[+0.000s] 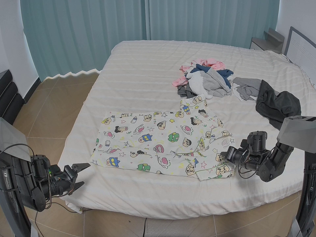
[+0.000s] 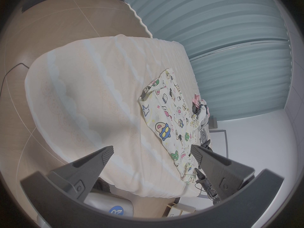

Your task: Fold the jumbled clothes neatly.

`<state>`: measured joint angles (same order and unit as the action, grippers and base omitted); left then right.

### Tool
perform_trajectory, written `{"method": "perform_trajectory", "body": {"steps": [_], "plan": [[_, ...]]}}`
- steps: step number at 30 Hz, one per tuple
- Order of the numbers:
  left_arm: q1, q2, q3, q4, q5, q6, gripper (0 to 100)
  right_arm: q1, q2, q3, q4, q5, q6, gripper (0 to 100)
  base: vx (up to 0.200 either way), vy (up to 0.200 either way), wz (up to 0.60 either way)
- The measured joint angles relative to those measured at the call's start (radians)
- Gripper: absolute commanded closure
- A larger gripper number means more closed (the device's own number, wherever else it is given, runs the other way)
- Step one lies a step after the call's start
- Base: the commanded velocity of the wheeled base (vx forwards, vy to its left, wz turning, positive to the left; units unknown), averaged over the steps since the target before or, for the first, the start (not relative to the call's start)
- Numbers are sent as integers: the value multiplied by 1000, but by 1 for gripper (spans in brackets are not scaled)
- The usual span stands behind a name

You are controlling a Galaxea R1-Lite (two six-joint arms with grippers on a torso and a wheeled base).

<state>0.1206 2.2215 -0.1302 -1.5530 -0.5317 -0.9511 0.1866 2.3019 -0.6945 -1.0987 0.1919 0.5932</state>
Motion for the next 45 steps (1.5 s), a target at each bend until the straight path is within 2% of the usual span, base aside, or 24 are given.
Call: {"method": "perform_trajectory", "body": {"steps": [6, 7, 19, 23, 26, 31, 34, 41, 45], "plan": [[0, 0, 0, 0, 0, 0, 0, -3, 23, -18, -2, -29, 1, 100, 0, 0, 0], [0, 0, 0, 0, 0, 0, 0, -3, 26, -17, -2, -30, 1, 0, 0, 0, 0], [-1, 1, -1, 0, 0, 0, 0, -27, -32, 32, -1, -36, 6, 0, 0, 0, 0], [-21, 4, -2, 0, 24, 0, 0, -39, -102, 85, -2, -66, 66, 0, 0, 0, 0], [-66, 7, -8, 0, 101, -1, 0, -32, -159, 129, 0, -104, 122, 0, 0, 0, 0], [-218, 22, -46, 1, 327, -21, 0, 22, -245, 230, 2, -201, 197, 0, 0, 0, 0], [-294, 37, -111, 1, 419, -34, 0, 59, -279, 286, 1, -269, 245, 0, 0, 0, 0], [-363, 67, -309, 207, 473, -57, 0, 97, -322, 369, -13, -338, 331, 0, 0, 0, 0], [-377, 80, -397, 289, 494, -79, 0, 109, -336, 423, -98, -350, 349, 0, 0, 0, 0]]}}
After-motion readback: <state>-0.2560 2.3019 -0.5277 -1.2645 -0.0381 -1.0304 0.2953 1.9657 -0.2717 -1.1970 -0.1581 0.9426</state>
